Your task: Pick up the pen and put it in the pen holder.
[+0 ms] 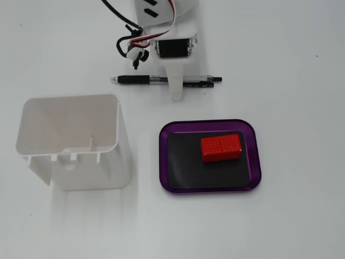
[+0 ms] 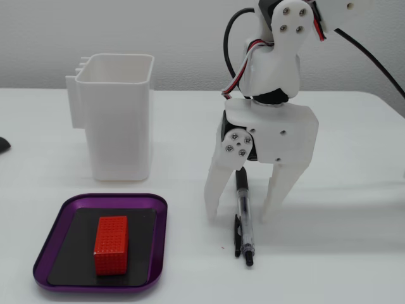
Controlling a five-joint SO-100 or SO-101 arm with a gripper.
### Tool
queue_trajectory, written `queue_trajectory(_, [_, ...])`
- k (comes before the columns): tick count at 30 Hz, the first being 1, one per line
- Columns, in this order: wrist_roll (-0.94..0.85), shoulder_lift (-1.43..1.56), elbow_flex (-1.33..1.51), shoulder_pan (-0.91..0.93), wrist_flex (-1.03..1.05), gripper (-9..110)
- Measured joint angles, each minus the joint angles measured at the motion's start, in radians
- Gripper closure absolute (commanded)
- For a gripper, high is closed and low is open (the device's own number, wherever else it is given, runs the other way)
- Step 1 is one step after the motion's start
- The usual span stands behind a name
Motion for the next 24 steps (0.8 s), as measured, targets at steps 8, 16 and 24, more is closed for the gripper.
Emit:
queue_trajectory(8, [0.000, 0.000, 0.017, 0.000, 0.000, 84])
queue_trajectory(16, [0.000, 0.000, 0.021, 0.032, 0.002, 93])
queue_trajectory(24, [0.000, 0.000, 0.020, 0.049, 0.003, 98])
